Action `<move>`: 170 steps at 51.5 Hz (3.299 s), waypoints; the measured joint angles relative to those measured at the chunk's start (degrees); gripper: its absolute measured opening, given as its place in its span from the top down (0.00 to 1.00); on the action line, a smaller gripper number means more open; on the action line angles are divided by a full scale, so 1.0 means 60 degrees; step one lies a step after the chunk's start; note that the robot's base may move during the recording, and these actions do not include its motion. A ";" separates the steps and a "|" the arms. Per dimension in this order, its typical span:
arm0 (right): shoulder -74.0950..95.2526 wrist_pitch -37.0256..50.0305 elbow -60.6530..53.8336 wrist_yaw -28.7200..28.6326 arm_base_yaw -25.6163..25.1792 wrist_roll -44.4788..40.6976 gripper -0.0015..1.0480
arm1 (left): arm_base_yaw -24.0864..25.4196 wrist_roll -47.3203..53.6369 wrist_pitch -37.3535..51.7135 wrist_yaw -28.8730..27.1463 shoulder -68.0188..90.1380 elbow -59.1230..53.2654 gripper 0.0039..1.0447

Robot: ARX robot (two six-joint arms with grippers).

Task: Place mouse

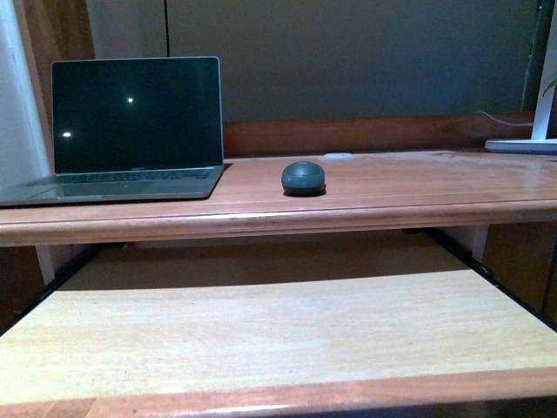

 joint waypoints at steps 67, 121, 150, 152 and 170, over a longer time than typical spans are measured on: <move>0.6601 -0.0244 0.7752 0.7165 0.2750 0.2648 0.07 | 0.0000 0.0000 0.0000 0.0000 0.0000 0.0000 0.07; -1.2488 -0.7308 -0.2102 0.5158 -0.3300 0.2014 0.98 | 0.0000 0.0000 0.0000 0.0004 -0.0011 0.0000 0.07; -1.2488 -0.7308 -0.2102 0.5155 -0.3308 0.1971 0.64 | 0.0000 -0.0004 0.0000 0.0004 -0.0011 0.0000 0.07; -1.2488 -0.7308 -0.2102 0.5155 -0.3308 0.1974 0.57 | 0.0000 0.0000 0.0000 0.0004 -0.0011 0.0000 0.07; -1.2488 -0.7308 -0.2102 0.5155 -0.3315 0.1971 0.07 | 0.0000 0.0000 0.0000 0.0004 -0.0011 0.0000 0.07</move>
